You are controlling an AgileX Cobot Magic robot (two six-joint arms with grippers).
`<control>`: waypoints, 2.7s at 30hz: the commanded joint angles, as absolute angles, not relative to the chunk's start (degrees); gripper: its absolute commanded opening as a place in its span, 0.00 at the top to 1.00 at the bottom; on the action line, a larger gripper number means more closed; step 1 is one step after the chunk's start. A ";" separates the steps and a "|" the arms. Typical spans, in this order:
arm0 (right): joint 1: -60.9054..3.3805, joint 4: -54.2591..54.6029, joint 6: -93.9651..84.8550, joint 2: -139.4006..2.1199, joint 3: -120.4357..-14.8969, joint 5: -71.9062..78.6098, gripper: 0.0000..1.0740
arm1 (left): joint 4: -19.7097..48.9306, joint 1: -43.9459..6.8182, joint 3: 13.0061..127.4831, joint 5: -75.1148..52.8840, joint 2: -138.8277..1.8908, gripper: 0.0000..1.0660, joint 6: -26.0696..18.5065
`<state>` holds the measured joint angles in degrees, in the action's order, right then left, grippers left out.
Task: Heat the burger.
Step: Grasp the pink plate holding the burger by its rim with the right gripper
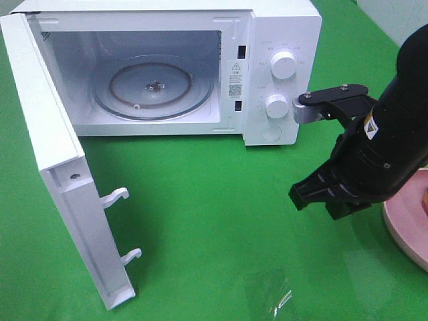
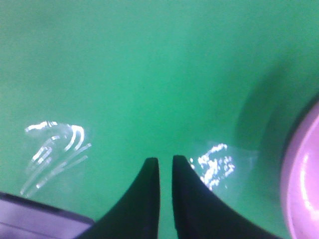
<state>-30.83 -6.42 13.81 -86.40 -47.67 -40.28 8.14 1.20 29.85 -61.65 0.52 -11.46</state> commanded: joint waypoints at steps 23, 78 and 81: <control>-18.62 -11.12 4.35 -82.28 -48.53 -47.56 0.24 | 8.42 0.86 29.74 -61.54 1.32 0.06 -11.17; -10.20 -11.69 4.18 -103.53 -46.35 -34.03 0.24 | 8.42 0.86 29.74 -61.54 1.32 0.06 -11.17; -9.97 -11.75 4.18 -104.05 -46.29 -33.35 0.25 | 8.42 0.86 29.74 -61.54 1.32 0.06 -11.17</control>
<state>-10.31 -11.52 4.76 -103.88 -46.70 -33.75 8.14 1.20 29.85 -61.65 0.52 -11.46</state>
